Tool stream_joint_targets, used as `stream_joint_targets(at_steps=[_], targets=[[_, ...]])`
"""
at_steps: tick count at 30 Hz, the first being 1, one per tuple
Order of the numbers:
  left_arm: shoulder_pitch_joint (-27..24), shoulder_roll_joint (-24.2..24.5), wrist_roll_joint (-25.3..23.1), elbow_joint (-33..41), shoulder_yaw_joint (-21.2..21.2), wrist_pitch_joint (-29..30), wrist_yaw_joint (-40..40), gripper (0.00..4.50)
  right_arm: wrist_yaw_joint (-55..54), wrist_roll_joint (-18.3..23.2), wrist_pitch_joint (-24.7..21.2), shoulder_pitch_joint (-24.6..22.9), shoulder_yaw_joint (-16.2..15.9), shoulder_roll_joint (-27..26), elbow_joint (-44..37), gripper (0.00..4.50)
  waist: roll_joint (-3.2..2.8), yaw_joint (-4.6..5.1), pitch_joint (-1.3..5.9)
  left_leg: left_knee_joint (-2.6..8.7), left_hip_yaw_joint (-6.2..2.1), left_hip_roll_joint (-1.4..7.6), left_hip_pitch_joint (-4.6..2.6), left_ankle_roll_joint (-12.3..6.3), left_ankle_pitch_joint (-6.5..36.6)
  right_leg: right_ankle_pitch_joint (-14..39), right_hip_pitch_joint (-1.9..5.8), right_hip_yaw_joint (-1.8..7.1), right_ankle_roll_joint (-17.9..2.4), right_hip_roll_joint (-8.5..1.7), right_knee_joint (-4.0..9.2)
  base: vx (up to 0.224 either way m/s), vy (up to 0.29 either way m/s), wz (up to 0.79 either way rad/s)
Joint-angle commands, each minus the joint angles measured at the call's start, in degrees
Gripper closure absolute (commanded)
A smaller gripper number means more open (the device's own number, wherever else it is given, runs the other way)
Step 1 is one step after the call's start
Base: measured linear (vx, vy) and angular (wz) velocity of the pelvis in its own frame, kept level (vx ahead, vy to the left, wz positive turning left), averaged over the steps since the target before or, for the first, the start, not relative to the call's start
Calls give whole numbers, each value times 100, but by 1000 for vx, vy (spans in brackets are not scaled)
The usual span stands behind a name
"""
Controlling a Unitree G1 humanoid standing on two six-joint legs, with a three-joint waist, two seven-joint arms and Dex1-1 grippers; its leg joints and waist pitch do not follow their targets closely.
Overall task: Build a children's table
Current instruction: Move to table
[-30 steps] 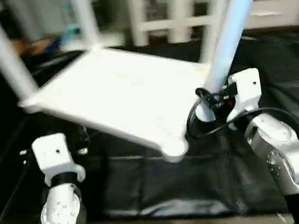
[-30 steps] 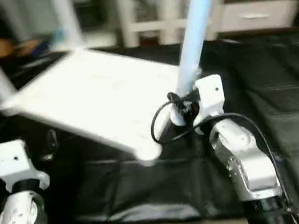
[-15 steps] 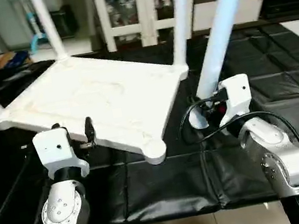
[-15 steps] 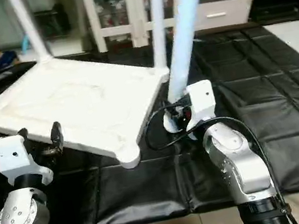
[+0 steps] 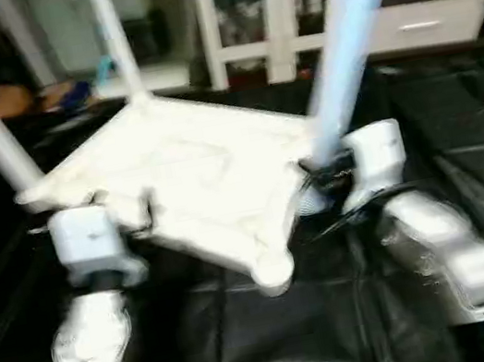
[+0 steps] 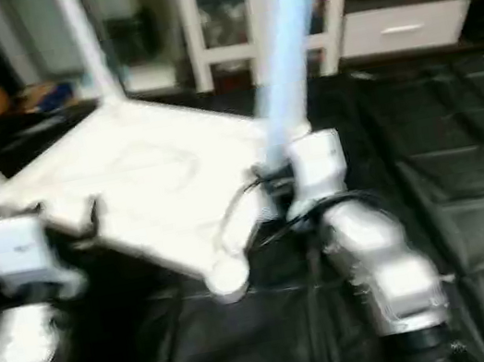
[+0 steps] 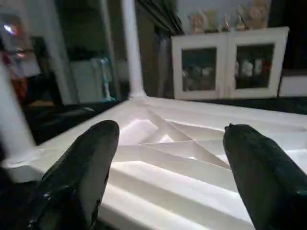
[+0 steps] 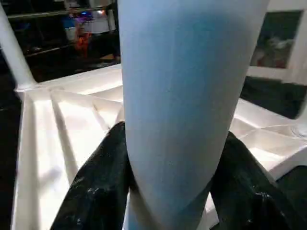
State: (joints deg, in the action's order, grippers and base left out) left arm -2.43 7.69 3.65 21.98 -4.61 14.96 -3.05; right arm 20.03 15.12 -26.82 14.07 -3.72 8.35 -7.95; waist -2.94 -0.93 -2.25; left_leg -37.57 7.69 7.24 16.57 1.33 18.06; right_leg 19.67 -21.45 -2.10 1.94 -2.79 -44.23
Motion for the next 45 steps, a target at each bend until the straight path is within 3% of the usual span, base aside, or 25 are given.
stream_joint_targets(at_steps=[1, 2, 3, 4, 5, 6, 7, 8, 9, 10, 11, 13, 15, 16, 19, 20, 21, 23, 24, 26, 30, 37, 40, 42, 45], targets=[[-6, 24, 24, 1, 165, 63, -217, 61, 2, 65, -11, 10, 222, 114, -130, 266, -28, 214, 393, 370, -515, 675, -538, -2084, -2978, -1647, -732, 33, 215, -348, 367, 162, -17, -29], [-7, 26, 25, 0, 165, 63, -221, 61, 3, 66, -12, 10, 222, 113, -130, 266, 103, 214, 432, 120, -299, 362, -403, -2051, -3559, -2459, -648, 113, -38, -418, 710, 61, -18, -10], [-26, 93, 93, -13, 192, -7, -366, 61, 4, 63, -13, 9, 218, 110, -134, 266, 559, 156, 557, -125, -45, -364, 304, -1484, -3028, -4387, 120, 460, -77, -537, 997, 0, 0, 0], [-57, 201, 212, -41, 252, -119, -618, 61, 9, 49, -3, 9, 210, 103, -125, 266, 522, 41, 544, -221, -287, -183, 714, -1073, -1867, -7296, 518, 855, -716, -1118, 806, 0, 0, 0], [-77, 263, 268, -56, 289, -176, -754, 61, 12, 41, 2, 8, 205, 99, -121, 266, 507, -20, 602, -89, -293, -138, 722, -777, -1729, -8503, 581, 713, -905, -1001, 693, 61, -24, 3], [-106, 353, 292, -71, 350, -229, -900, 61, 15, 32, 7, 3, 201, 93, -121, 266, 436, 1, 590, 74, -292, -134, 745, -346, -1719, -9104, 551, 513, -1121, -701, 656, 0, 0, 0], [-139, 454, 295, -96, 412, -276, -1040, 61, 28, 27, 12, -4, 202, 85, -126, 266, 255, 46, 518, 270, -280, -52, 692, -169, -2002, -7802, 415, 332, -1201, -435, 747, 0, 0, 0], [-159, 515, 337, -124, 428, -269, -1163, 61, 28, 38, 20, -9, 190, 87, -133, 266, 157, 73, 489, 304, -276, 23, 655, -141, -2088, -6835, 354, 270, -1240, -341, 762, 0, 0, 0], [-167, 578, 363, -150, 437, -224, -1265, 61, 26, 44, 25, -9, 179, 95, -138, 266, 63, 121, 425, 353, -284, 215, 455, -97, -1900, -4465, 179, 132, -1426, -238, 896, -53, 20, -2], [-169, 649, 368, -186, 447, -203, -1382, 61, 24, 54, 29, -12, 174, 107, -148, 266, 49, 197, 370, 449, -302, 334, 413, -69, -1325, -2420, 180, 124, -1533, -239, 1016, -53, 20, -2], [-169, 649, 368, -186, 447, -203, -1382, 61, 24, 54, 29, -12, 174, 107, -148, 266, 17, 181, 344, 481, -298, 367, 380, -41, -976, -1755, 155, 138, -1561, -267, 1069, -65, 16, 1], [-128, 927, 441, -389, 541, -184, -1880, 61, 38, 43, 41, -18, 174, 150, -156, 266, 83, 190, 166, 625, -135, 400, 243, 140, 1258, 612, 9, 230, -1423, -296, 1320, -34, 5, 8], [-97, 1281, 692, -481, 722, -10, -2544, 43, 77, 47, 32, -6, 206, 170, -154, 266, 111, 199, 107, 653, -83, 398, 159, 347, 1985, 1683, -85, 269, -1093, -324, 1437, -93, 1, 19], [-95, 1396, 780, -487, 785, 83, -2744, 32, 91, 49, 30, -2, 216, 177, -153, 266, 103, 210, 110, 686, -87, 386, 166, 411, 2120, 1965, -84, 265, -906, -335, 1448, -74, -5, 11], [-33, 1698, 917, -538, 923, 288, -3189, 6, 150, 56, 49, 3, 234, 200, -135, 266, 110, 242, 155, 700, -97, 399, 265, 423, 1761, 1655, -33, 284, -827, -386, 1405, -60, -2, 1], [113, 1832, 946, -680, 947, 341, -3405, 6, 194, 66, 65, 14, 234, 225, -108, 266, 148, 258, 148, 701, -89, 403, 288, 406, 1710, 1617, -27, 288, -843, -390, 1407, -52, -5, -2], [271, 1924, 970, -843, 943, 346, -3587, 6, 242, 84, 84, 30, 224, 254, -77, 266, 119, 253, 148, 707, -86, 376, 308, 381, 1648, 1719, -24, 291, -808, -381, 1412, 0, 0, 0], [664, 2245, 783, -1325, 1070, 173, -4097, 6, 444, 118, 153, 69, 169, 375, -40, 266, 106, 248, 169, 678, -64, 349, 258, 364, 1622, 1827, -56, 299, -763, -387, 1442, 0, 0, 0], [764, 2371, 617, -1487, 1150, 78, -4192, 6, 510, 133, 166, 78, 155, 409, -46, 266, 69, 247, 182, 687, -75, 352, 285, 358, 1480, 1649, -27, 300, -790, -390, 1419, 0, 0, 0], [929, 2614, 392, -1739, 1312, -50, -4357, 6, 607, 163, 186, 93, 146, 460, -53, 266, 98, 253, 189, 692, -78, 371, 336, 313, 1261, 1438, 17, 303, -853, -407, 1399, 0, 0, 0], [1279, 3079, 203, -2229, 1584, -220, -4945, 6, 846, 231, 204, 67, 163, 586, -132, 266, -11, 269, 255, 677, -57, 368, 319, 255, 914, 742, 37, 307, -1146, -394, 1334, 0, 0, 0], [1571, 3465, 454, -2400, 1641, 70, -5791, 6, 1107, 309, 176, -72, 119, 763, -264, 266, -44, 208, 333, 580, 23, 354, 318, -62, -360, -1195, 118, 257, -1871, -376, 1153, 34, 1, -1], [1751, 3414, 417, -2705, 1674, -110, -5866, 6, 1141, 326, 166, -55, 95, 747, -266, 266, -52, 205, 316, 593, 38, 359, 302, -134, -268, -1055, 123, 251, -1904, -375, 1175, 0, 0, 0], [1892, 3280, 479, -2925, 1607, -306, -5821, 6, 1179, 329, 169, -51, 59, 744, -279, 266, -83, 206, 300, 613, 34, 379, 299, -64, -28, -792, 130, 252, -1897, -387, 1186, 0, 0, 0], [2037, 3198, 453, -3141, 1607, -486, -5822, 41, 1239, 355, 164, -47, 12, 743, -299, 266, -53, 210, 284, 637, 40, 400, 300, 70, 298, -421, 141, 271, -1854, -406, 1225, 0, 0, 0]])
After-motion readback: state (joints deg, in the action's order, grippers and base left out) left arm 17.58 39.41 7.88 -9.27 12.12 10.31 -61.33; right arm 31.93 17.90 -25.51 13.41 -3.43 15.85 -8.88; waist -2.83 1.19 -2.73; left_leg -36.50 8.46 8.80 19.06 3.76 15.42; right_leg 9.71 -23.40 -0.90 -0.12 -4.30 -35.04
